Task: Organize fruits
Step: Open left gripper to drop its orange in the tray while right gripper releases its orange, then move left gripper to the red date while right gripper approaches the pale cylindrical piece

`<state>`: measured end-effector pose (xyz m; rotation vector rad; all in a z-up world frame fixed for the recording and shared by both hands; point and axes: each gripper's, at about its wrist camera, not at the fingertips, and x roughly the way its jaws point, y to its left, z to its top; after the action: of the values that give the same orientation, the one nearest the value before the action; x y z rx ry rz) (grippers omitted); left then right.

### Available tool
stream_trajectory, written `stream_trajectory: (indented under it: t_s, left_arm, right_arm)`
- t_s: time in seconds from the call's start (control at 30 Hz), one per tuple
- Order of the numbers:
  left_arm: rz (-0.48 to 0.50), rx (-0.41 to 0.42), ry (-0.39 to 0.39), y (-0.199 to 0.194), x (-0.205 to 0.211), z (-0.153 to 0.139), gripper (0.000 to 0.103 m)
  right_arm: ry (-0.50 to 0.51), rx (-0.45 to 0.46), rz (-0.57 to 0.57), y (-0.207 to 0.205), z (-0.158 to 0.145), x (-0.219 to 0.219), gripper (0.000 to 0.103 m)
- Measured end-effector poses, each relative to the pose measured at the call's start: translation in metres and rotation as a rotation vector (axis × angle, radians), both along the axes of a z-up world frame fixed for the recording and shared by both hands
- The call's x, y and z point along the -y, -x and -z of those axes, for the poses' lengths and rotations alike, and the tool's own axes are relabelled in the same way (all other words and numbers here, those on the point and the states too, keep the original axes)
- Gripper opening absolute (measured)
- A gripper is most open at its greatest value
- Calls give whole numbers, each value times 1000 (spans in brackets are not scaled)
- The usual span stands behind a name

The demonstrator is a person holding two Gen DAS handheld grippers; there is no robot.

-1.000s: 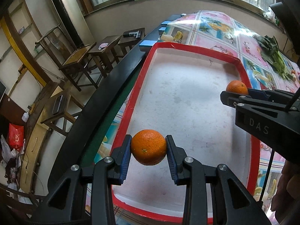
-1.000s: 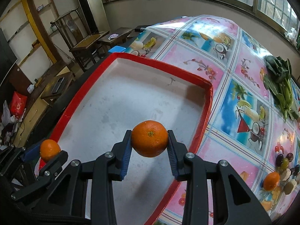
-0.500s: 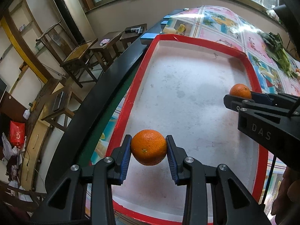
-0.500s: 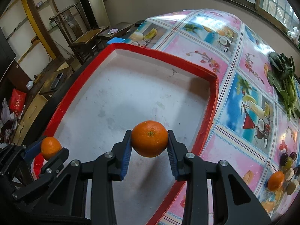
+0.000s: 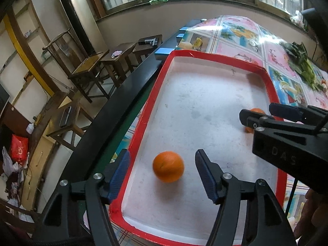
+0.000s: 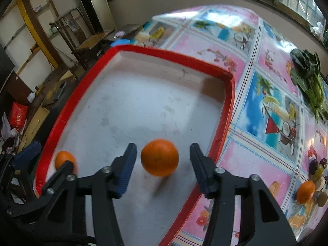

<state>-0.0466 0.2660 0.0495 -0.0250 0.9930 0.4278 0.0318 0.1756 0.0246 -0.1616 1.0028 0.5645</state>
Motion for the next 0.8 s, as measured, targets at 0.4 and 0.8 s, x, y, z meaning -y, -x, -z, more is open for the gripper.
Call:
stream_trajectory:
  t_s: [0.4,0.8]
  left_arm:
    - [41,66,61,0,16,-23,66]
    - [419,86,195,-19,126,-38,66]
  right_arm:
    - [-115,116,82,27,-44,40,59]
    - [-174,125,347,65,-44,187,59]
